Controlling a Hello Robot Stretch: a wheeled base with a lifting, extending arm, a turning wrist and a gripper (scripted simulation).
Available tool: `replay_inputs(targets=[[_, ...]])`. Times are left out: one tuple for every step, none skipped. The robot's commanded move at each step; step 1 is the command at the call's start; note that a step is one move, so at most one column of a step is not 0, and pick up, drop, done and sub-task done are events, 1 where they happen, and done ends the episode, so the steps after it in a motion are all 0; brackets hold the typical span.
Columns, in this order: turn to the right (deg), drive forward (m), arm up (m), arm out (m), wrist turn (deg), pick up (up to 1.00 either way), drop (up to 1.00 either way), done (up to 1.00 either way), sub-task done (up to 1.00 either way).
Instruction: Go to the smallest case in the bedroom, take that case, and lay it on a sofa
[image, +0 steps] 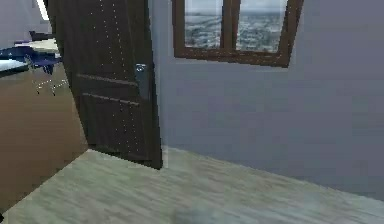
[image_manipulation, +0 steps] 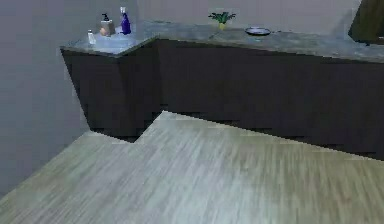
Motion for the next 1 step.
replay_inputs(targets=[[-39.0, 0.00, 0.00, 0.00, 0.0, 0.00, 0.00, 0.00, 0.00]])
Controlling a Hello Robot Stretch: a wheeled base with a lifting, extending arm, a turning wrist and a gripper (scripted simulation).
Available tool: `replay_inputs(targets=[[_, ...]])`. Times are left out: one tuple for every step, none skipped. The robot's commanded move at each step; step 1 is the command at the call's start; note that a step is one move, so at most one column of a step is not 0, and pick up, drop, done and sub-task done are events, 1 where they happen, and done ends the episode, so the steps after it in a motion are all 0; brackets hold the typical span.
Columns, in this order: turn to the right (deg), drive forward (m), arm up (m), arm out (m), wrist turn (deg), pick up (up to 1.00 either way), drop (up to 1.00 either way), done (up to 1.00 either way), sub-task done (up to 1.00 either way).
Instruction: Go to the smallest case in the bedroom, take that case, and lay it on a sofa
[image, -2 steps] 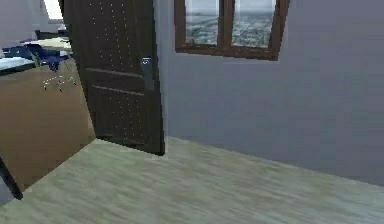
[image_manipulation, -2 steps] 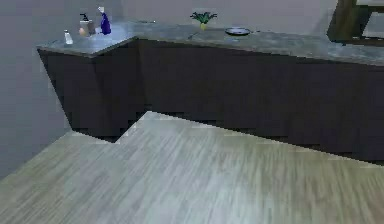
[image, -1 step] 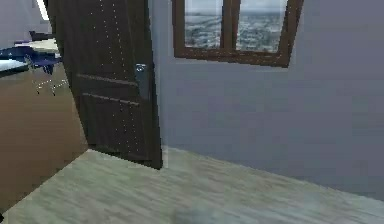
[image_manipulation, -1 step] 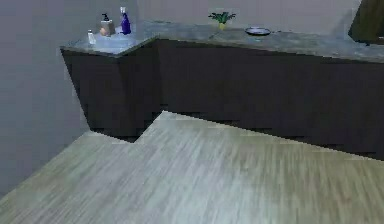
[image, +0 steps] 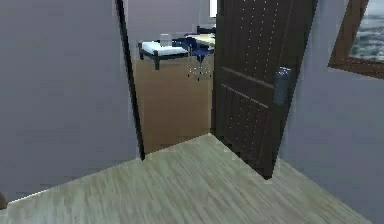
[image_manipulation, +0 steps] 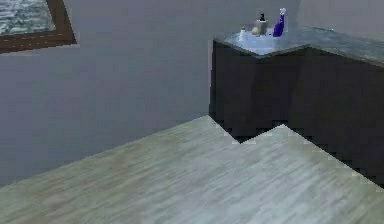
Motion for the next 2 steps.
replay_inputs(targets=[[0.0, 1.00, 0.00, 0.00, 0.0, 0.00, 0.00, 0.00, 0.00], [-3.0, 0.00, 0.00, 0.00, 0.0, 0.00, 0.00, 0.00, 0.00]])
